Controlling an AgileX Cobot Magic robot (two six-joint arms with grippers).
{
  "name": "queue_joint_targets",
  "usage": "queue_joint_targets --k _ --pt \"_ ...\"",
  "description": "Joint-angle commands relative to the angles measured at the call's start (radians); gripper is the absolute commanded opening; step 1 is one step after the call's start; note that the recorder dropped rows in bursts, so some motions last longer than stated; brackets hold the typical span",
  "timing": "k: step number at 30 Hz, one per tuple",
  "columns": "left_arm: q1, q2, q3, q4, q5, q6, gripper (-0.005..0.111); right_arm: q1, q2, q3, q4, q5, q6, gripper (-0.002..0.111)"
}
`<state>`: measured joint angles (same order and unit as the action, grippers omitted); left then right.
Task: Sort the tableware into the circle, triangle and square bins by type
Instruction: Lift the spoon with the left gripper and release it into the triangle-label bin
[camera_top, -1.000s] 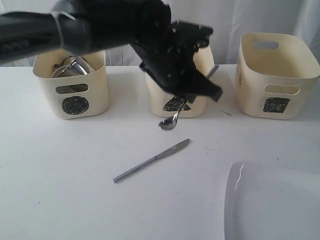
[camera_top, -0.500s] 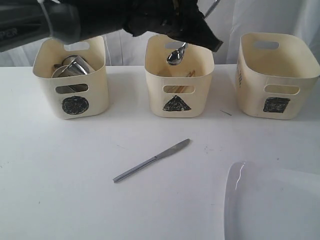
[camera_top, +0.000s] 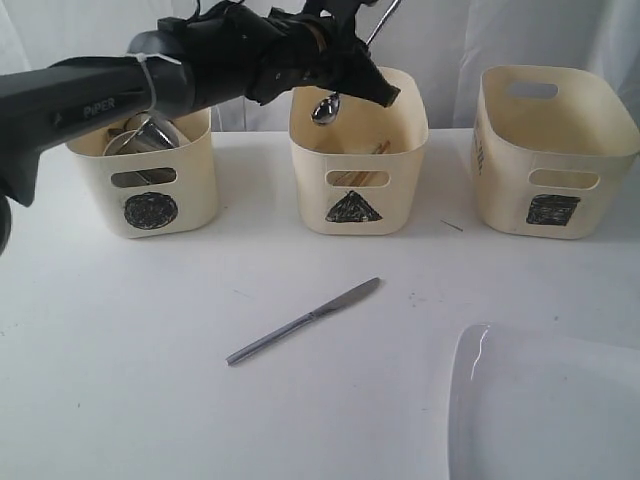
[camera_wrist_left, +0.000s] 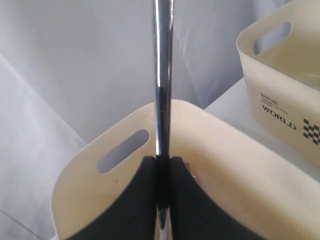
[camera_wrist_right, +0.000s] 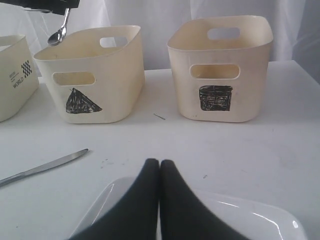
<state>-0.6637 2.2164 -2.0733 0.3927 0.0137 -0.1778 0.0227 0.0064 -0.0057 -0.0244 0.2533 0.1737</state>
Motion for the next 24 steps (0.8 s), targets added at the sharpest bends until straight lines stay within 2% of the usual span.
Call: queue_joint_targets --k 1,4,6,7,10,12,13,16,18,22,24 --pt "0.003 0.046 -0.047 0.01 -0.025 -0.005 0.0 -0.004 -0.006 0.006 -0.001 -0.008 0.005 0.0" --pt "0.003 0.062 -0.051 0.0 -0.023 -0.009 0.0 -0.004 -0.006 0.006 -0.001 -0.008 0.005 0.0" --pt "0.003 0.064 -0.051 -0.019 -0.021 -0.009 0.006 -0.004 -0.006 0.006 -0.001 -0.008 0.005 0.0" --pt "0.003 0.064 -0.051 -0.023 -0.021 -0.009 0.01 -0.004 -0.006 0.006 -0.001 -0.008 0.005 0.0" --pt "0.001 0.064 -0.051 -0.025 -0.032 -0.009 0.039 -0.004 -0.006 0.006 -0.001 -0.008 0.005 0.0" --pt "-0.001 0.061 -0.051 -0.048 0.001 -0.009 0.048 -0.004 -0.006 0.006 -0.001 -0.008 0.005 0.0" --pt "-0.005 0.054 -0.051 -0.061 0.033 -0.009 0.047 -0.004 -0.006 0.006 -0.001 -0.008 0.005 0.0" --pt "-0.025 -0.028 -0.051 -0.106 0.313 -0.007 0.036 -0.004 -0.006 0.006 -0.001 -0.008 0.005 0.0" --pt "-0.037 -0.072 -0.027 -0.147 0.479 0.019 0.034 -0.004 -0.006 0.006 -0.001 -0.008 0.005 0.0" --pt "-0.08 -0.218 0.131 -0.281 0.588 0.194 0.034 -0.004 -0.006 0.006 -0.001 -0.008 0.005 0.0" --pt "-0.107 -0.265 0.205 -0.284 0.64 0.227 0.034 -0.004 -0.006 0.006 -0.001 -0.008 0.005 0.0"
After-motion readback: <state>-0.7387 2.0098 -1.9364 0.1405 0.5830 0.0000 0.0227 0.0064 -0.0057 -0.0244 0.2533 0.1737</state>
